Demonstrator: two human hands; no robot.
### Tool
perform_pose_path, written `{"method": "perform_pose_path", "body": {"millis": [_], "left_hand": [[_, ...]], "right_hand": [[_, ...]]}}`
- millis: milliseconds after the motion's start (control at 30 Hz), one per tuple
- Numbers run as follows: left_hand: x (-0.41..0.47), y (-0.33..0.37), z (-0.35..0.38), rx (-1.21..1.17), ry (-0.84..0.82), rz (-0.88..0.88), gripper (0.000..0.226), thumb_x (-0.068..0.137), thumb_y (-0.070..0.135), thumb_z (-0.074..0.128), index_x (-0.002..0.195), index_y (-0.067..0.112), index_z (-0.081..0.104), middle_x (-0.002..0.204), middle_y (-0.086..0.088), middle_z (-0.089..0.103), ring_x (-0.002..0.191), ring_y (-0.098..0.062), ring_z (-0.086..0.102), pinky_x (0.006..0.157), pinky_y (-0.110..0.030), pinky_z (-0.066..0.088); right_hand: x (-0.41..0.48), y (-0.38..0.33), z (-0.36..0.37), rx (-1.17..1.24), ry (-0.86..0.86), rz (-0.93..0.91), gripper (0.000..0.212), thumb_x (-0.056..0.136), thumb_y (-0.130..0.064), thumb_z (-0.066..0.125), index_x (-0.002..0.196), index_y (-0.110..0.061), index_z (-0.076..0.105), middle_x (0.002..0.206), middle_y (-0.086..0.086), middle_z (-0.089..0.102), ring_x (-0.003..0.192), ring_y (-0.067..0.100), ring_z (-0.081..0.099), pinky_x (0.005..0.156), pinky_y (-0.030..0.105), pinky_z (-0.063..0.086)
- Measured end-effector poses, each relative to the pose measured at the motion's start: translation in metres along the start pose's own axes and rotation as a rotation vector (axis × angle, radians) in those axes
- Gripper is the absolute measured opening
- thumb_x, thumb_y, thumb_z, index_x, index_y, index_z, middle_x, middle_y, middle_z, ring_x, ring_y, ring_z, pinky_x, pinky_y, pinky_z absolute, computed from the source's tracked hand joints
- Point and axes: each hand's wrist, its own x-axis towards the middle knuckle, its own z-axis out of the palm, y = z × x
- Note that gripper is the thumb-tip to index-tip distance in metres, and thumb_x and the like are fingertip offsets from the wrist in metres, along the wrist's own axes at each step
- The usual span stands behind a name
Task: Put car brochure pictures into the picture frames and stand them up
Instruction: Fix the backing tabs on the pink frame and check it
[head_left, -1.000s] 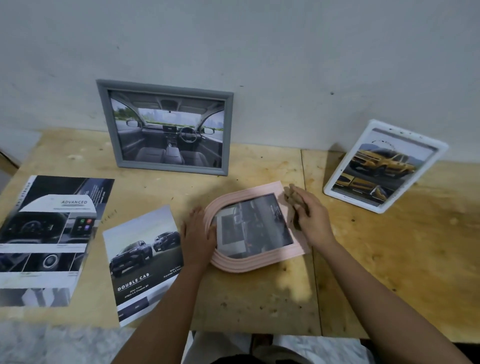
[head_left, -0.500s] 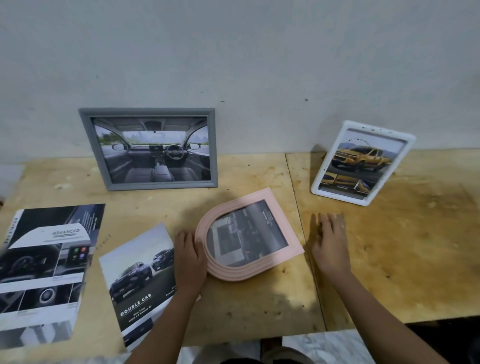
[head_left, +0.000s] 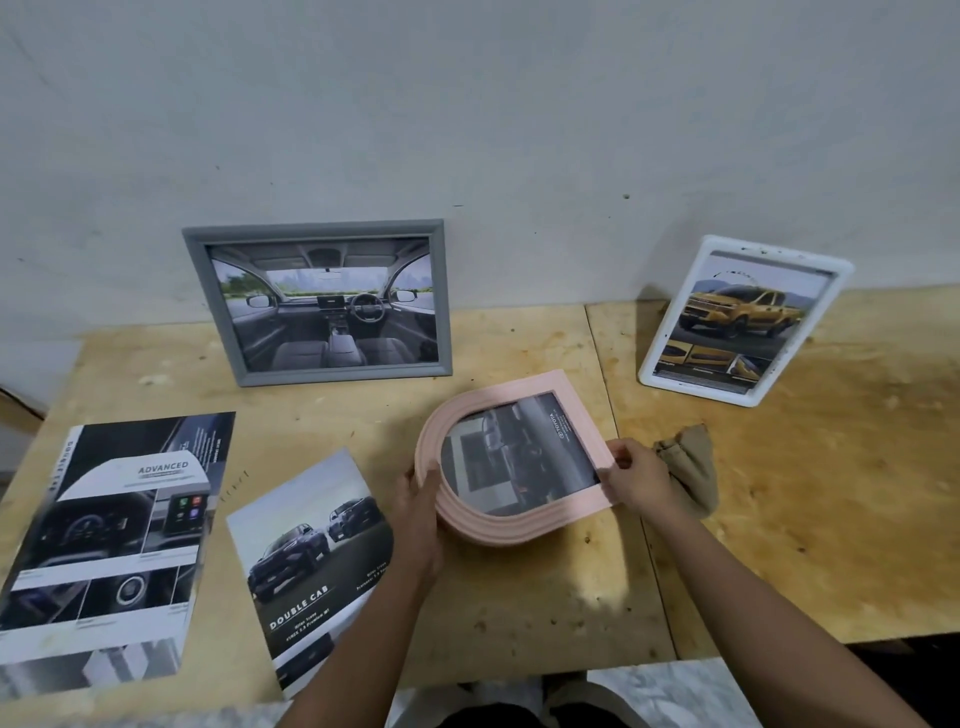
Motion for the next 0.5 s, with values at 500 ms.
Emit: {"method": "perform_pose_path", "body": {"millis": [500], "left_hand": [[0.038,0.071,0.028,0.000,-0.447,-0.010,0.066,0.090,0.057,0.043,0.130,0.004,0.052,0.123,-0.022,0.059,0.114,-0.041,0.055,0.095,-0.053,0.047]], "right_hand": [[-0.020,-0.011,-0.030,1.061,-0.363,0.230,0.024,0.088,0.006,0.052,0.108,-0.007,0.049,0.087,0.011,0.072,0.069,0.017,0.071,0.063,0.027,0.059]]}}
